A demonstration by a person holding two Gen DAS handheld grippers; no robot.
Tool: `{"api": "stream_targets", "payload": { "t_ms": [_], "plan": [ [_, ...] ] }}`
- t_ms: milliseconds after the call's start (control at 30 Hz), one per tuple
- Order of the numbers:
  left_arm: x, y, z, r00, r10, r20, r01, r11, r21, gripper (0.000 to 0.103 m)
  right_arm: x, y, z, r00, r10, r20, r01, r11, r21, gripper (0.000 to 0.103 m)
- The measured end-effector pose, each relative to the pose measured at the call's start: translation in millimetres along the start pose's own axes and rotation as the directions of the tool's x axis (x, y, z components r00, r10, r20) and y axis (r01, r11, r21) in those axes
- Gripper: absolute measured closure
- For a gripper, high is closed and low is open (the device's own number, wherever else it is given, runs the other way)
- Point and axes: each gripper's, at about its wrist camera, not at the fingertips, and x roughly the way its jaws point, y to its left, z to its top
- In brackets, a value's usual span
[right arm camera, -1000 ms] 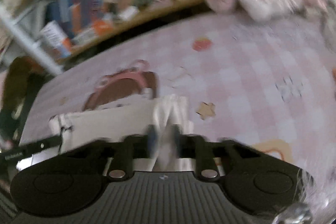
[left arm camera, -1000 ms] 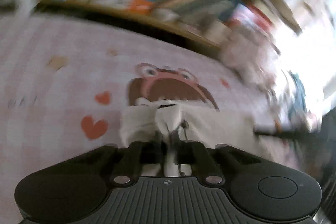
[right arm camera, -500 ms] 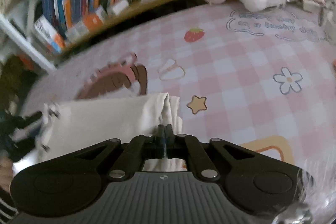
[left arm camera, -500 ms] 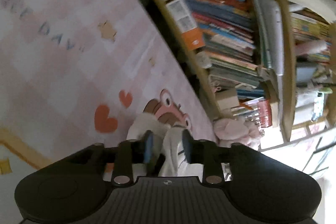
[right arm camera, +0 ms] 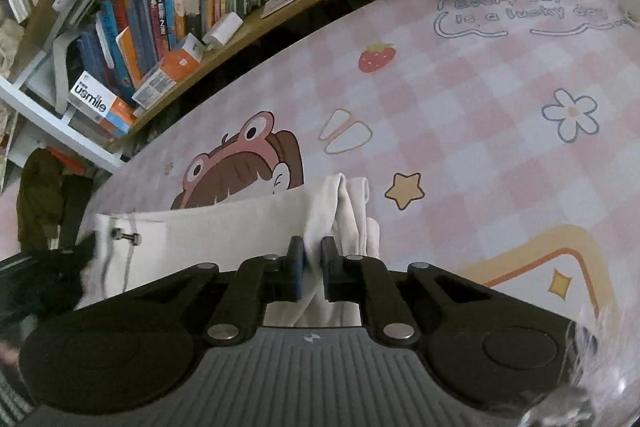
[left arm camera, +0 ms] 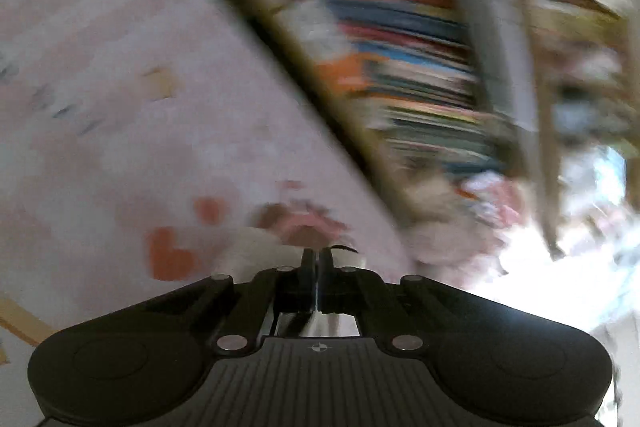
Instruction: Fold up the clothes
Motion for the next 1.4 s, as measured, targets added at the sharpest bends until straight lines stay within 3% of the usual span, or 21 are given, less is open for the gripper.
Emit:
{"api": "stream_targets", "payload": {
  "t_ms": [100,233,267,367,400,567,633,667,733,833,933,1067,1133,1200,1267,1300,1400],
  "plan": [
    [-2,16,7,0.997,0.062,0.045,-0.060,0.997,-0.053,0.103,0,-4,0,1.000,0.016,-0.002,-0.016,1.000,0.019,0.094],
    [-28,12,9,0.997,0.019,0.076,-0.018,1.000,-0.016,0.097,0,-5,1,1.000,0.020,-0.005,-0.020,1.000,0.021,0.094],
    [-34,6,6,0.997,0.014,0.071,-0.016,0.999,0.028,0.089,0,-5,1,1.000,0.019,-0.006,-0.019,1.000,0.017,0.094],
    [-46,-13,-13,0.998,0.037,0.054,-0.045,0.986,0.162,0.046,-1,-4,1,1.000,0.021,-0.004,-0.021,1.000,0.019,0.094],
    [-49,-18,-21,0.998,0.044,0.052,-0.054,0.978,0.201,0.043,-2,-4,1,1.000,0.023,-0.003,-0.023,1.000,0.020,0.093],
    [-32,-29,-52,0.994,0.105,-0.009,-0.097,0.944,0.317,0.046,-7,1,-2,1.000,0.023,-0.002,-0.023,1.000,0.007,0.089],
    [-19,-30,-57,0.989,0.141,-0.035,-0.121,0.934,0.335,0.080,-6,2,-2,1.000,0.003,-0.006,-0.003,1.000,0.002,0.092],
    [-15,-31,-57,0.990,0.134,-0.043,-0.115,0.944,0.311,0.097,-5,1,-2,1.000,0.000,-0.007,0.000,1.000,0.000,0.092],
    [-23,-33,-57,0.997,0.074,-0.033,-0.064,0.972,0.228,0.098,-4,2,-2,1.000,-0.005,-0.008,0.005,1.000,-0.014,0.092],
    [-32,-27,-56,1.000,0.017,-0.006,-0.015,0.988,0.153,0.098,-3,2,-2,1.000,-0.007,-0.009,0.007,1.000,-0.029,0.092],
    [-14,-5,-51,0.994,0.103,-0.047,-0.099,0.992,0.081,0.097,-2,2,-2,1.000,-0.004,-0.010,0.004,1.000,-0.030,0.092],
    [-14,-11,-51,0.993,0.112,-0.025,-0.108,0.986,0.130,0.093,-3,5,-2,1.000,-0.009,-0.008,0.009,0.999,-0.041,0.092],
    [-24,-18,-50,0.993,0.117,0.005,-0.116,0.978,0.173,0.088,-6,5,-3,1.000,-0.007,-0.001,0.007,0.999,-0.043,0.090],
    [-38,-24,-49,0.991,0.126,0.041,-0.132,0.968,0.212,0.064,-13,6,-3,1.000,0.001,0.013,0.000,0.999,-0.042,0.085],
    [-49,-28,-50,0.990,0.128,0.060,-0.139,0.958,0.249,0.042,-26,6,-4,0.999,0.019,0.038,-0.018,0.999,-0.036,0.067],
    [-51,-29,-51,0.989,0.134,0.056,-0.144,0.952,0.270,0.034,-33,5,-5,0.998,0.029,0.048,-0.027,0.999,-0.034,0.051],
    [-56,-32,-54,0.987,0.158,0.039,-0.162,0.930,0.329,0.024,-50,2,-11,0.999,0.023,0.039,-0.022,0.999,-0.024,0.029]
  ]
}}
